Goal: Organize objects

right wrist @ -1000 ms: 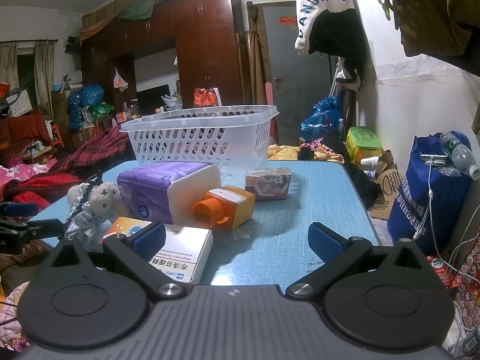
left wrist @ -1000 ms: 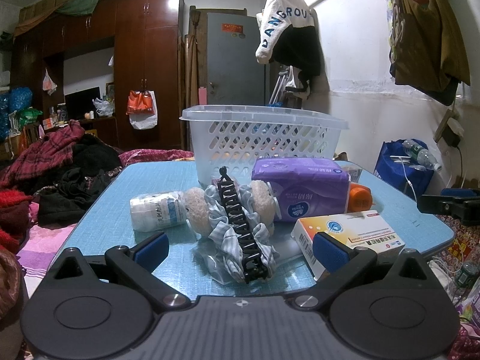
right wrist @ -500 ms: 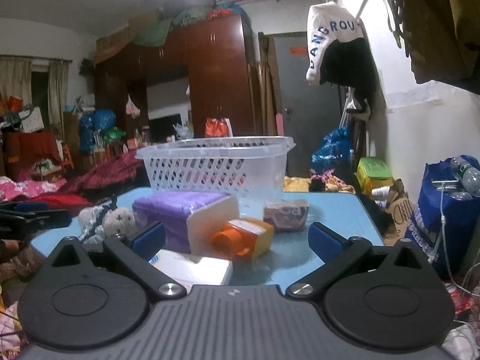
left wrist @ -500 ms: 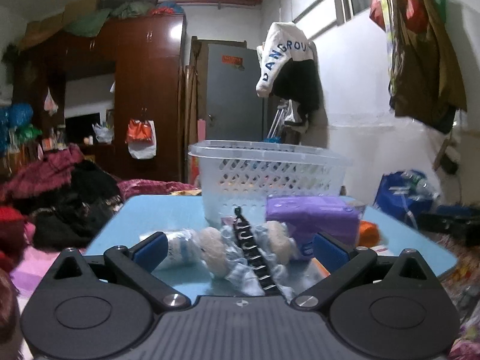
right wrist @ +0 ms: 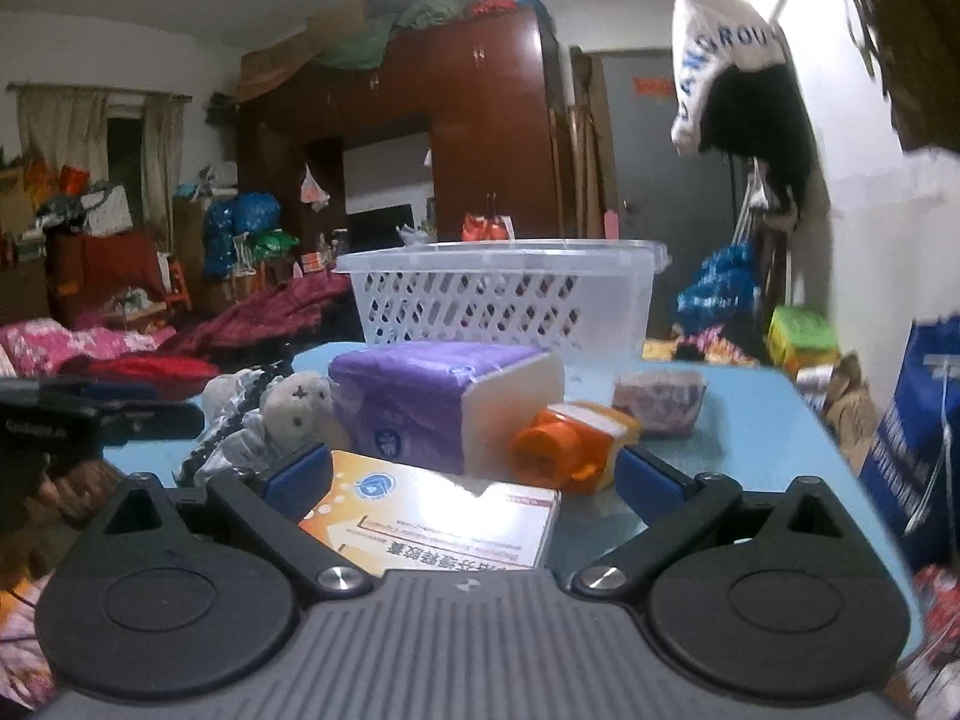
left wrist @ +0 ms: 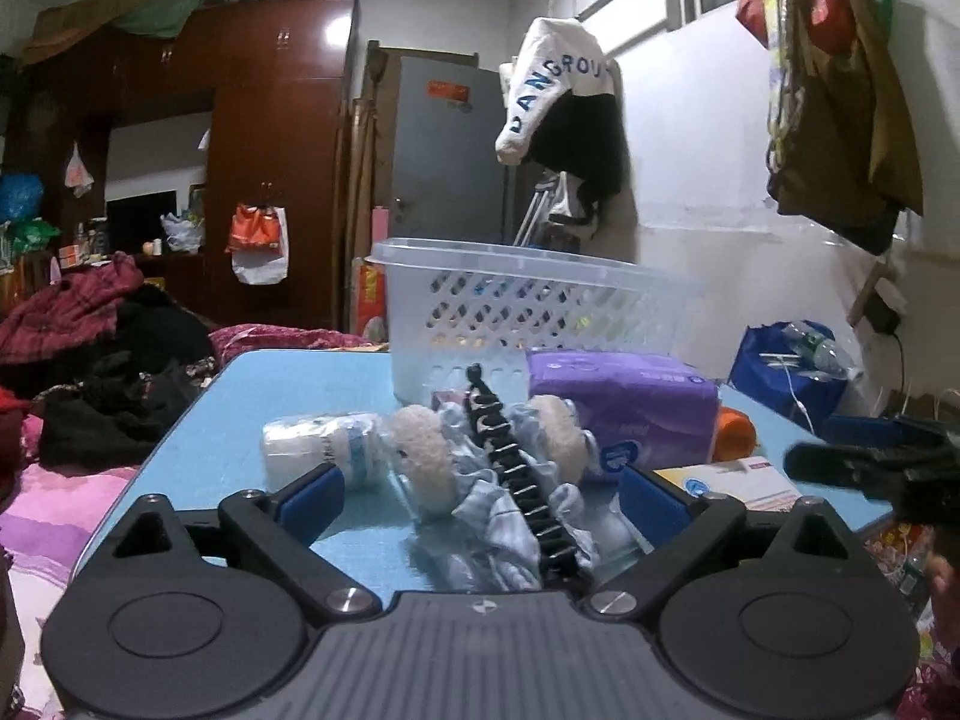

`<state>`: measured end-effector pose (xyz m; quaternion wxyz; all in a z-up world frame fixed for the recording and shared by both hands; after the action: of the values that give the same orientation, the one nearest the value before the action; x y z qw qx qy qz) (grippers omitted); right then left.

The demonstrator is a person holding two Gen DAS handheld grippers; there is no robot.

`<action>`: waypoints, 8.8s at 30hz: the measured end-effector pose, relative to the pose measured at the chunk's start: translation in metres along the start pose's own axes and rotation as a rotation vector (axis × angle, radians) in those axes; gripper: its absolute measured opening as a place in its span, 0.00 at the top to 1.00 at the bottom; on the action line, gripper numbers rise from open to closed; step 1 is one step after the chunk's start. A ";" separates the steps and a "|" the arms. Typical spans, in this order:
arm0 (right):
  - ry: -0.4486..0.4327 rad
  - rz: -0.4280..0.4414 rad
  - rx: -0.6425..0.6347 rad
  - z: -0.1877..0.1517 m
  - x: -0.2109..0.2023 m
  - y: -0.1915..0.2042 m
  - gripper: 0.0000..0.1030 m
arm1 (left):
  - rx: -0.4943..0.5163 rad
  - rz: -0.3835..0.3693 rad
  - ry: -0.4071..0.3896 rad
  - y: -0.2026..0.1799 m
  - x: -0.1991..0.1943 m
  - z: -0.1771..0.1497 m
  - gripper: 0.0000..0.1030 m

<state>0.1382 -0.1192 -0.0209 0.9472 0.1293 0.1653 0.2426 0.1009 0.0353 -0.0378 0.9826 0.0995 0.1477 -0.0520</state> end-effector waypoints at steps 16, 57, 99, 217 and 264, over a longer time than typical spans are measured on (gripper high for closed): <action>0.006 0.013 -0.008 0.006 0.014 0.005 0.23 | 0.030 -0.050 -0.029 -0.006 0.020 0.031 0.30; 0.121 0.004 -0.197 0.011 0.070 0.000 0.40 | 0.283 -0.364 0.092 -0.032 0.124 0.031 0.53; 0.368 -0.015 -0.069 0.122 0.202 -0.032 0.44 | 0.035 -0.254 0.377 0.034 0.262 0.139 0.55; 0.027 0.357 -0.063 0.034 0.006 0.070 0.73 | -0.106 -0.187 -0.257 0.027 0.015 0.061 0.69; -0.112 0.078 0.077 0.095 -0.018 -0.040 0.00 | 0.144 -0.019 -0.106 0.036 0.028 0.102 0.14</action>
<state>0.1763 -0.1779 0.0573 0.9391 0.1851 0.1163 0.2650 0.1605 0.0465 0.0559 0.9789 0.1654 0.0924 -0.0769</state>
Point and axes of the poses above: each gripper's, at about its wrist camera, not at the fingertips, and x roughly the way its jaws point, y to its left, z to its top, the point moved 8 cm from there along x, roughly the way its jaws point, and after that the axes turned 14 degrees about x, right-handed, at the moved point
